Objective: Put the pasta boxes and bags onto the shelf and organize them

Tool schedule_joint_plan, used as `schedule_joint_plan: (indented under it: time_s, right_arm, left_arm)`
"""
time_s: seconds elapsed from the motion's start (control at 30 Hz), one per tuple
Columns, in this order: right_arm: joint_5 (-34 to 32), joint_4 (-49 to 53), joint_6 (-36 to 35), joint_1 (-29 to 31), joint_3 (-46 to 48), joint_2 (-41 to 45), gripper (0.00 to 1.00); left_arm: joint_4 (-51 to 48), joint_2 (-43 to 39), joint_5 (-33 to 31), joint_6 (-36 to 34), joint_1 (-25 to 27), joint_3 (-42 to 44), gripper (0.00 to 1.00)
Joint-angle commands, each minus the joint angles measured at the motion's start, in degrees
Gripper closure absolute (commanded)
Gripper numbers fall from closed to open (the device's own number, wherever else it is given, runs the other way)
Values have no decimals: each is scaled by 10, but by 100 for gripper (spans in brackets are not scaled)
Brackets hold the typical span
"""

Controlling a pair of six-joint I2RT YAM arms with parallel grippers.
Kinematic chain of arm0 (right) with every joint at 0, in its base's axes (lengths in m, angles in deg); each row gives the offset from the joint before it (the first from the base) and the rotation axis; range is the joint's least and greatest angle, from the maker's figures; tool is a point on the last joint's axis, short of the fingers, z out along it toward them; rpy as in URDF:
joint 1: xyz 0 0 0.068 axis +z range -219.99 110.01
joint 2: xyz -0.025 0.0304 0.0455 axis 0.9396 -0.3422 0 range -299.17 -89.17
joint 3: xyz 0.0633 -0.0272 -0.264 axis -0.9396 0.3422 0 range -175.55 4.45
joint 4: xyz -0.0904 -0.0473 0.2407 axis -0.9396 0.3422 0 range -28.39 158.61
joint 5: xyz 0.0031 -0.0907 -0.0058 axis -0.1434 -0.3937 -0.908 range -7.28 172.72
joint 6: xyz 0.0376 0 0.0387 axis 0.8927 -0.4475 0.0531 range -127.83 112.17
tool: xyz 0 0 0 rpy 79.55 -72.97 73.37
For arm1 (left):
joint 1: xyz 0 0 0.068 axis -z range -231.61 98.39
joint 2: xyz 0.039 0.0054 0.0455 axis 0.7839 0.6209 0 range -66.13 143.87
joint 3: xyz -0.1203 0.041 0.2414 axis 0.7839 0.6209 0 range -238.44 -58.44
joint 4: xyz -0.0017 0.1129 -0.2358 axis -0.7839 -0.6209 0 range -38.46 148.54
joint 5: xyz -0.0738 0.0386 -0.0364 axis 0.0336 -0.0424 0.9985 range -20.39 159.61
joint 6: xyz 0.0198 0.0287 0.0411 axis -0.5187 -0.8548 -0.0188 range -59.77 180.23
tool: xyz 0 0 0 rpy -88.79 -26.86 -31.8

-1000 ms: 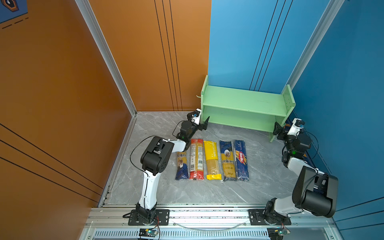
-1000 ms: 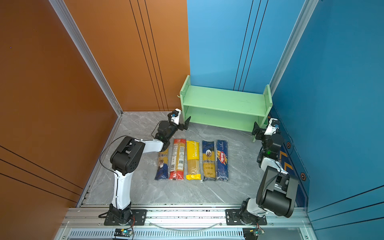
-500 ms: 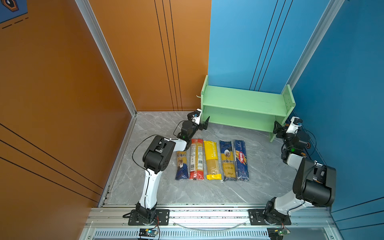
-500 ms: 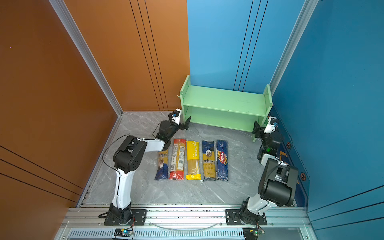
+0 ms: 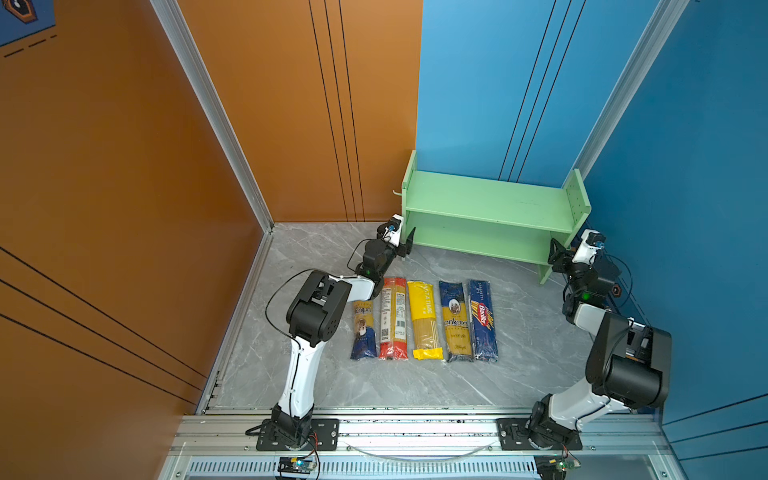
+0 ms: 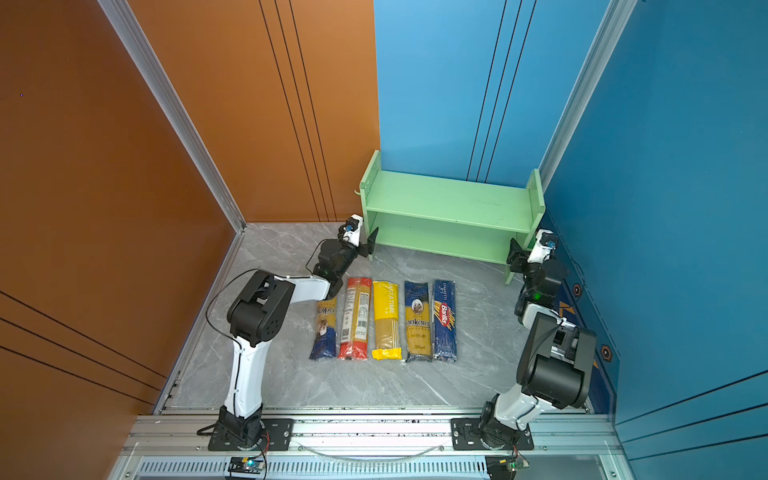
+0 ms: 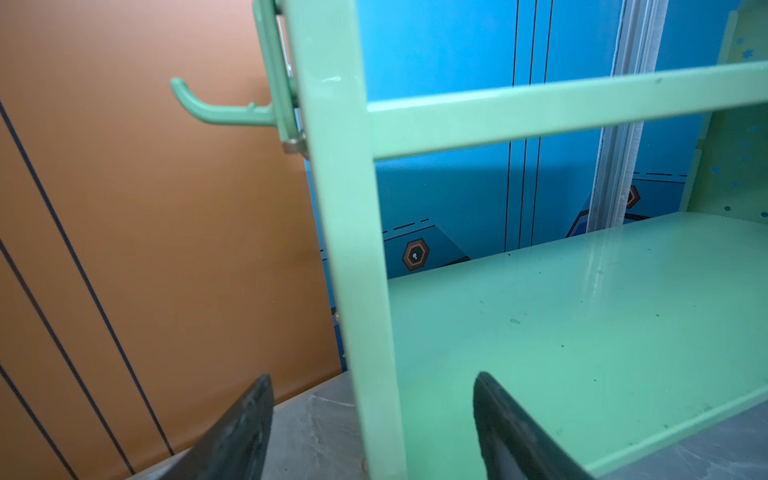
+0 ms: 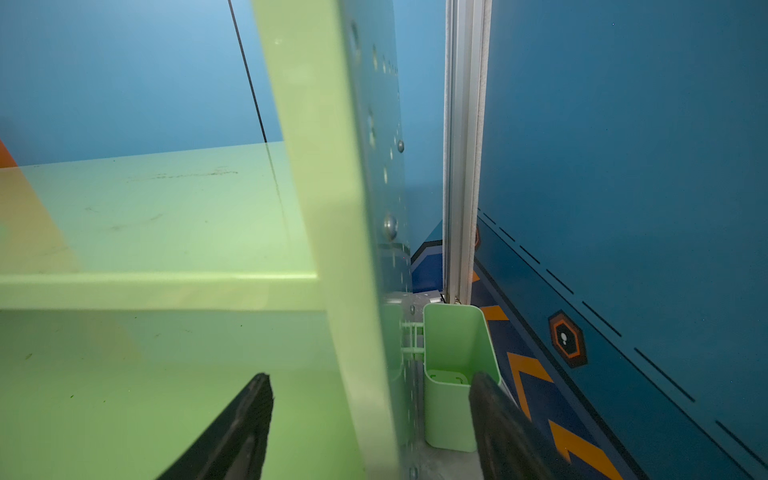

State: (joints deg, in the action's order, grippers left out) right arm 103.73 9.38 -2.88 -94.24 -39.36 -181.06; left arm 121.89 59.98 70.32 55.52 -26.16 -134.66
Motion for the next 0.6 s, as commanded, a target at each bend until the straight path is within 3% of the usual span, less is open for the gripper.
schedule_joint_plan:
  time_s: [0.0, 0.57]
  right_arm:
    - [4, -4, 0, 7, -19, -11, 30]
    - [1, 10, -4, 11, -38, -21, 41]
  left_arm:
    - [16, 14, -15, -1, -4, -18, 27]
    - [27, 28, -28, 4, 0, -26, 43]
